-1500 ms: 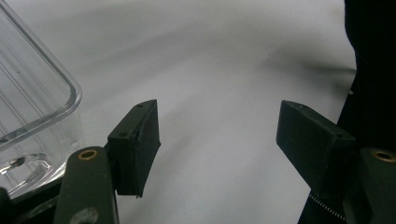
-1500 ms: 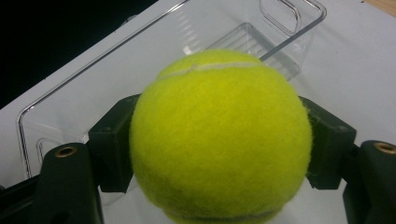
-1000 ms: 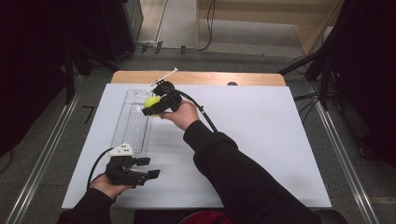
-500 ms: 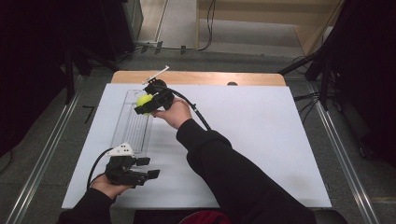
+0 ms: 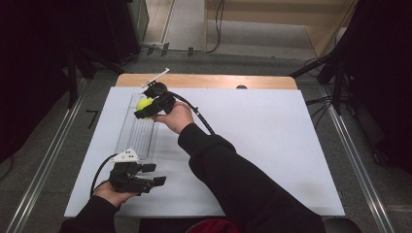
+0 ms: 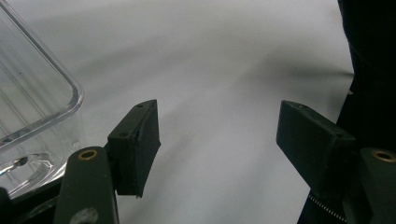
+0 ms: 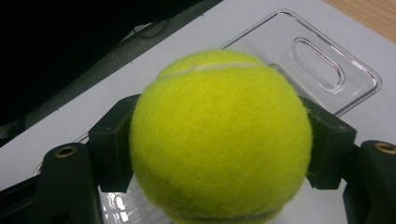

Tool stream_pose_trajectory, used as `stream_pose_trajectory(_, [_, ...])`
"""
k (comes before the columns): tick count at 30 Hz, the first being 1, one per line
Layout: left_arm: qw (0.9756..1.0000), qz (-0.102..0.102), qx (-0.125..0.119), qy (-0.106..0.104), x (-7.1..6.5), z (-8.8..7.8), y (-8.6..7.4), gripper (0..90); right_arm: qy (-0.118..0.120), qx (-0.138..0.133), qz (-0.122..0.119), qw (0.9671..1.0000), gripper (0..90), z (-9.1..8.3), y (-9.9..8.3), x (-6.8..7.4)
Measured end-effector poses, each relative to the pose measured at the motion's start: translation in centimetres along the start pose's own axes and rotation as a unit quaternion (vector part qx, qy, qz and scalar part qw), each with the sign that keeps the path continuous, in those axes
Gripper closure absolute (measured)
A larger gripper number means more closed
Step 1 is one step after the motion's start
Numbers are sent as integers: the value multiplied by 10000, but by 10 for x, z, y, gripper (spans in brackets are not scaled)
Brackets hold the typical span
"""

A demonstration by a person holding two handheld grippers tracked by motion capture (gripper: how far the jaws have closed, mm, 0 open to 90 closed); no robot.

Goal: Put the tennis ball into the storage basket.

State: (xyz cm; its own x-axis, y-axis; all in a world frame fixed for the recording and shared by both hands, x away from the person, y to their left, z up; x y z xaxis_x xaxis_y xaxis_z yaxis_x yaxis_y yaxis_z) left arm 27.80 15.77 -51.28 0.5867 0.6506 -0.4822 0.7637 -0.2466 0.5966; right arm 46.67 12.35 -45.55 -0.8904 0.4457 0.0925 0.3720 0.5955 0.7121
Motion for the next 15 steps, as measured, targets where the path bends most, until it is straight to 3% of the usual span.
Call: stream_pose_trajectory(15, [10000,17,19,12,0,0,0,309,61,-13,53,10000,238,9,4,8])
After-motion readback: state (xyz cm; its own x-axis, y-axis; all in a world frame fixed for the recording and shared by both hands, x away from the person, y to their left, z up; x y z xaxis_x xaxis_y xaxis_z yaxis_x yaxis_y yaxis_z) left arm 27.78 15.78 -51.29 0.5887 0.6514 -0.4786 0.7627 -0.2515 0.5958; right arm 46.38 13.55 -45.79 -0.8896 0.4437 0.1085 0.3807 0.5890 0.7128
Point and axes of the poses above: each handheld gripper's, and its own axes: z roughly forward along the jaws, y roughly out of its top, x roughly to its left, the point moved 8 cm from there along z, roughly forward along the jaws, and after that the axes turned 14 degrees about -z, right-handed, at the moved point
